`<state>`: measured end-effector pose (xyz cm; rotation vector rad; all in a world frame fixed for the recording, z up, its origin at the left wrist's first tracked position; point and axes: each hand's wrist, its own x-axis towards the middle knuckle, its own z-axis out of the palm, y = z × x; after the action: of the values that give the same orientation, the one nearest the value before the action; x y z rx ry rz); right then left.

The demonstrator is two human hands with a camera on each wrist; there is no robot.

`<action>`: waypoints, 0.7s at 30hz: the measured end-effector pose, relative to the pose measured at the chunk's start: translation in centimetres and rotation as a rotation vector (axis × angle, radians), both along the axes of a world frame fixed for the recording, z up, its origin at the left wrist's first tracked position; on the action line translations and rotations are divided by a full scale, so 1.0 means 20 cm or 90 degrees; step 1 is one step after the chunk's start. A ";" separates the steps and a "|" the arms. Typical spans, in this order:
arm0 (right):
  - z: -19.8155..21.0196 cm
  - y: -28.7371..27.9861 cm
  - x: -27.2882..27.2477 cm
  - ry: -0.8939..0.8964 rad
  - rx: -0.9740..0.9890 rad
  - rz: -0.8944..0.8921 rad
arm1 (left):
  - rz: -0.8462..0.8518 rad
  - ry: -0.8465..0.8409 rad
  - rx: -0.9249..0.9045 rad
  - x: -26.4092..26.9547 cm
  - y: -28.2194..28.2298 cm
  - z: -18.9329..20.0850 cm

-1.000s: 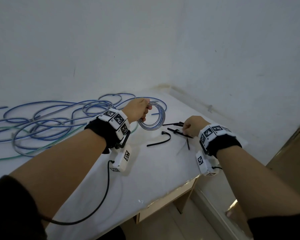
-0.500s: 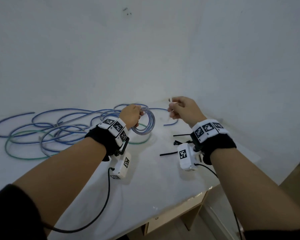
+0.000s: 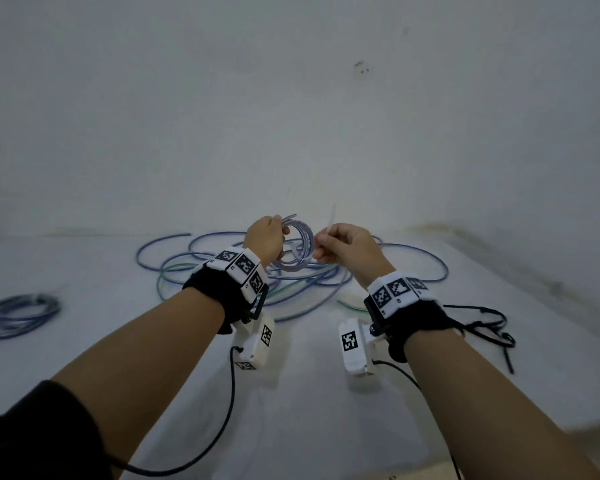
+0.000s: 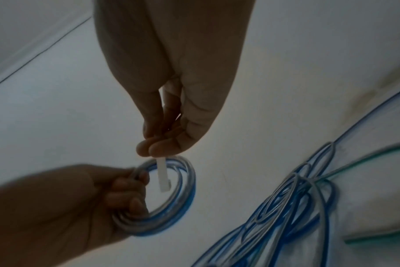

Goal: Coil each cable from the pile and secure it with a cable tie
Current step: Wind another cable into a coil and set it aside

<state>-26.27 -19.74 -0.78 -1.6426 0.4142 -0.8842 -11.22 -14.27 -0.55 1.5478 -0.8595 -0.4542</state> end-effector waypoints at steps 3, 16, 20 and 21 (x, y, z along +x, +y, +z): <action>-0.01 0.06 0.13 -0.005 -0.012 0.014 | -0.020 -0.001 0.009 0.07 0.08 0.01; -0.02 0.20 0.41 -0.087 -0.025 0.026 | -0.050 0.075 0.136 0.24 0.26 0.00; -0.04 0.22 0.42 -0.104 0.004 0.073 | -0.036 0.050 0.124 0.27 0.27 -0.01; -0.04 0.22 0.42 -0.112 0.010 0.086 | -0.038 0.056 0.117 0.27 0.27 0.00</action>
<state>-17.80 -15.31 -1.66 -1.5452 0.1856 -0.9130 -5.80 -8.87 -0.62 1.6592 -0.8164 -0.6547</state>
